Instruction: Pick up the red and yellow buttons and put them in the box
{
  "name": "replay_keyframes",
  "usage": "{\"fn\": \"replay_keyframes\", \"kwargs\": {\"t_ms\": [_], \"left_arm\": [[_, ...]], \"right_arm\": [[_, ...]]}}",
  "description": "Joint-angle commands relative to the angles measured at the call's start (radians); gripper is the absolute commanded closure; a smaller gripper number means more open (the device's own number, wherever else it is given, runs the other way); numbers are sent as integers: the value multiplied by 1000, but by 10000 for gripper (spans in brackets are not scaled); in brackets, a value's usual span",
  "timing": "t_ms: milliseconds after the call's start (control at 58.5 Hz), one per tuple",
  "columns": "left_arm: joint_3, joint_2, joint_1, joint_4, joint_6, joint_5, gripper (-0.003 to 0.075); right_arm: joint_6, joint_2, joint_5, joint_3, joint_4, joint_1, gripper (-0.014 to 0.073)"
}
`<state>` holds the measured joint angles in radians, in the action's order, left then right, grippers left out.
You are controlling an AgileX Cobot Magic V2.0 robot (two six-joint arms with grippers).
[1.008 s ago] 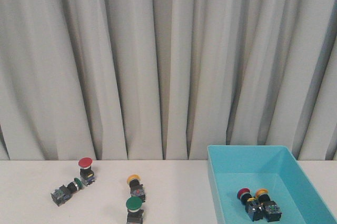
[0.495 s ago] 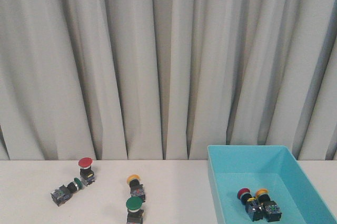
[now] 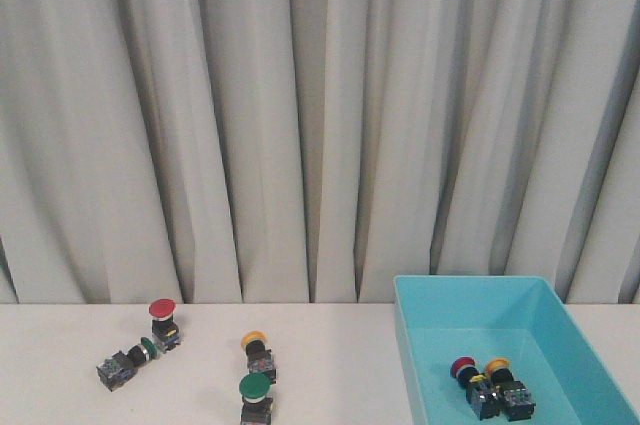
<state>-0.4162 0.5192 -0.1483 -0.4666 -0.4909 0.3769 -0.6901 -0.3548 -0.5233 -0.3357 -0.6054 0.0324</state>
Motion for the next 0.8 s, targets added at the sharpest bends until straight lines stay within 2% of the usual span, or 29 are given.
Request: {"fn": "replay_keyframes", "kwargs": {"t_ms": [0, 154, 171, 205, 290, 478, 786], "left_arm": [[47, -40, 13, 31, -39, -141, 727], [259, -163, 47, 35, -38, -394, 727], [428, -288, 86, 35, -21, -558, 727], [461, -323, 95, 35, -20, -575, 727], [446, -401, 123, 45, -66, -478, 726], [448, -552, 147, 45, -75, -425, 726], [448, -546, 147, 38, -73, -409, 726]], "right_arm": [[-10, -6, 56, -27, -22, -1, 598], [-10, -6, 53, -27, -22, -1, 598], [-10, -6, 53, -27, -22, -1, 598], [-10, -6, 53, -27, -22, -1, 598], [-10, -6, 52, -27, -22, -1, 598], [-10, -6, 52, -27, -25, -1, 598], [-10, -6, 53, -27, -25, -1, 598]]}}
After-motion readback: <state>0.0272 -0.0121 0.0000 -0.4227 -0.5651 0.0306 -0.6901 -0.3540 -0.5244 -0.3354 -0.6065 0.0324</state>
